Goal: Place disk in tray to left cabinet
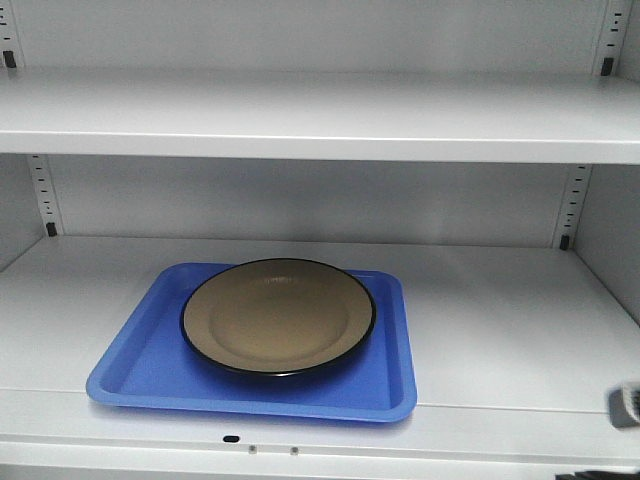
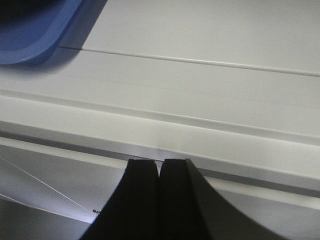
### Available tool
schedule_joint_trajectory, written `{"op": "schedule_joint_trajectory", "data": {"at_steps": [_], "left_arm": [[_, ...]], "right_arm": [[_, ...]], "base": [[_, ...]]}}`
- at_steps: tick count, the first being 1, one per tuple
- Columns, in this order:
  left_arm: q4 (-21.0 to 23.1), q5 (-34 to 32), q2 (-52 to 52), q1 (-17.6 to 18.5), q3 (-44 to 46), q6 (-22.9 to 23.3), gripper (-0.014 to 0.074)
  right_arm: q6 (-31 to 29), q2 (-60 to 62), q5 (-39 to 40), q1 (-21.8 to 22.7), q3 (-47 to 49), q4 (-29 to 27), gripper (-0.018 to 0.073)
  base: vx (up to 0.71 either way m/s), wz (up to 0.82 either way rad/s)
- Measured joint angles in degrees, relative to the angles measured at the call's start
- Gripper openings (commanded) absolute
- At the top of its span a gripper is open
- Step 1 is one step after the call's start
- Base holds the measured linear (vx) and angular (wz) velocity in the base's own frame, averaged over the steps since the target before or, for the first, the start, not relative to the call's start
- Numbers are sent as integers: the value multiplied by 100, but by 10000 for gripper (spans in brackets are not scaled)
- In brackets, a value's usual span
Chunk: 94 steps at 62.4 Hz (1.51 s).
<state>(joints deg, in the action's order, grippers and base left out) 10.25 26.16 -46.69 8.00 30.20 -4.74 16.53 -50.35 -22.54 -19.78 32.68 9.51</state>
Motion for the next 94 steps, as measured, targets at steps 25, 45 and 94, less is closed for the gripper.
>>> {"op": "schedule_joint_trajectory", "data": {"at_steps": [25,45,94], "left_arm": [[-655,-1723,3942,-626,-2427,-145,-6],[-730,-1911,4730,-667,-3179,600,-6],[-751,-1703,4735,-667,-3179,679,-6]], "right_arm": [[0,1925,136,0,-993,393,-4],[0,1928,124,0,-995,393,-4],[0,1928,124,0,-995,387,-4]], "base": [[0,0],[0,0],[0,0]]}}
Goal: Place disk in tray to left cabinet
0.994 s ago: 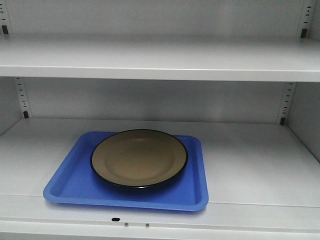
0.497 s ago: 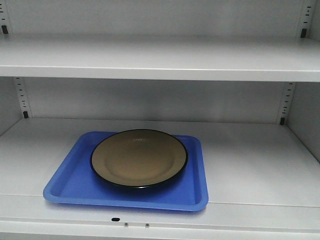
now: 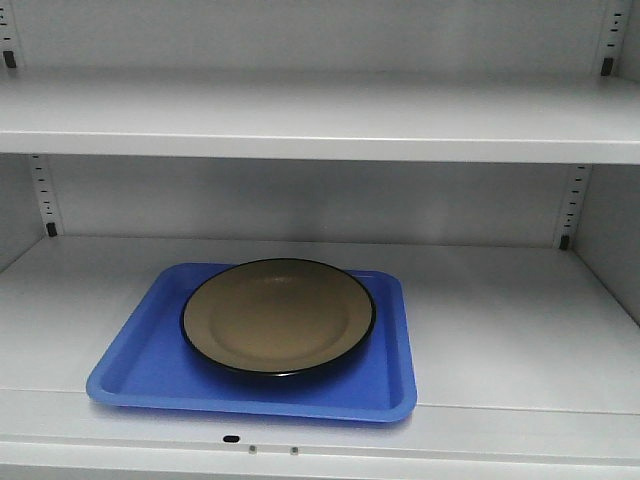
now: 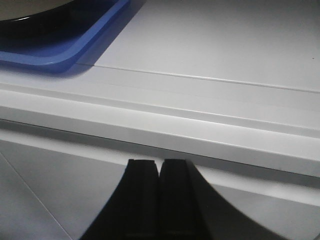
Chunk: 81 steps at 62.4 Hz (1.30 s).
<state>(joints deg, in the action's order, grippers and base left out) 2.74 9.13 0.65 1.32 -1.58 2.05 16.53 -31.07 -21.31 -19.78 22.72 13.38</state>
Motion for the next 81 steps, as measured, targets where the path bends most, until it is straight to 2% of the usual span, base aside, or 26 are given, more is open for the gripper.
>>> {"op": "schedule_joint_trajectory", "data": {"at_steps": [11,20,23,27,33,38,50,81], "left_arm": [[0,0,0,0,0,0,-6],[0,0,0,0,0,0,-6],[0,0,0,0,0,1,-6],[0,0,0,0,0,1,-6],[0,0,0,0,0,6,-6],[0,0,0,0,0,6,-6],[0,5,0,0,0,6,-6],[0,36,0,0,0,6,-6]], "right_arm": [[-336,163,-44,0,-5,-251,-4],[-1349,641,492,0,-438,-731,-4],[-1754,846,805,0,-821,-920,-4],[-2000,1200,1195,5,-1339,-1133,-4],[-1994,1814,1469,137,-1929,-1289,-4],[-1802,2357,1481,453,-2252,-1338,-4],[-1308,3140,1598,1146,-2441,-1024,-4],[-1242,3161,1601,1203,-2441,-922,-4]], "base": [[0,0],[0,0],[0,0],[0,0],[0,0],[0,0],[0,0],[0,0]]}}
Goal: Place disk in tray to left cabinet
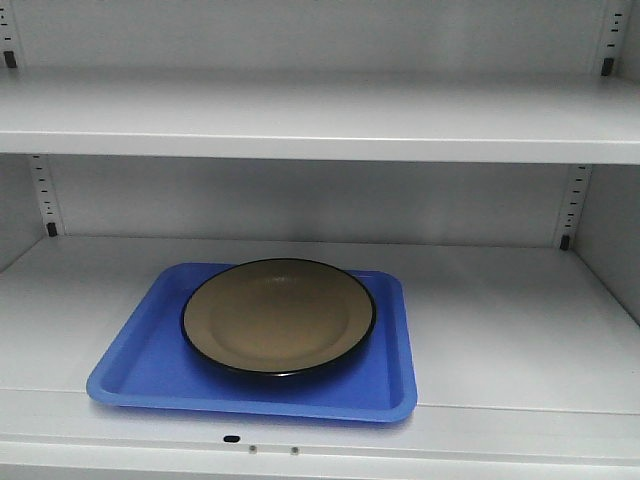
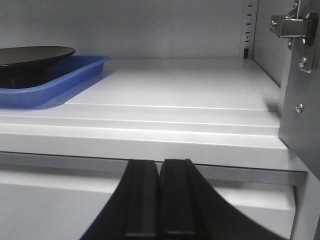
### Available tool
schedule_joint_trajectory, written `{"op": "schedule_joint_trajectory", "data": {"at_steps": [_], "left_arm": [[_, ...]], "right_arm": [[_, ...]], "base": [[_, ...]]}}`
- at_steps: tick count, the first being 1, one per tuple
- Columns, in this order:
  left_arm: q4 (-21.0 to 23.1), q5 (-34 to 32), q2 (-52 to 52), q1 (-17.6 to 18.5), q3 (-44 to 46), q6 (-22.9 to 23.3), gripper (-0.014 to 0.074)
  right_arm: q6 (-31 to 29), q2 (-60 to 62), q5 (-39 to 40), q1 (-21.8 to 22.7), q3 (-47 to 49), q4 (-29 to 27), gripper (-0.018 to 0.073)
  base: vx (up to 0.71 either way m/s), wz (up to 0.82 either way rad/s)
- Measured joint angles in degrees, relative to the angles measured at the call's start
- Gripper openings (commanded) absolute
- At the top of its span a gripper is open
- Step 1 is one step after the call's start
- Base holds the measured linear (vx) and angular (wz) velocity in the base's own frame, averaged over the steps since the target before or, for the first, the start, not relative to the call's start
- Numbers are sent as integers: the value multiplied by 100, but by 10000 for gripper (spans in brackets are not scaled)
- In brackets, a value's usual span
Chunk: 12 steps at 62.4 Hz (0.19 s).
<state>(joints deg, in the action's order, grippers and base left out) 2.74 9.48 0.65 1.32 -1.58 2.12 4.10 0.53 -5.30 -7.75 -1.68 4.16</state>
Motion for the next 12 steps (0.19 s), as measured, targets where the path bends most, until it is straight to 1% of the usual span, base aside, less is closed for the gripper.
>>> {"op": "schedule_joint_trajectory", "data": {"at_steps": [12], "left_arm": [[0,0,0,0,0,0,-6]], "right_arm": [[0,0,0,0,0,7,-4]], "base": [[0,0]]}}
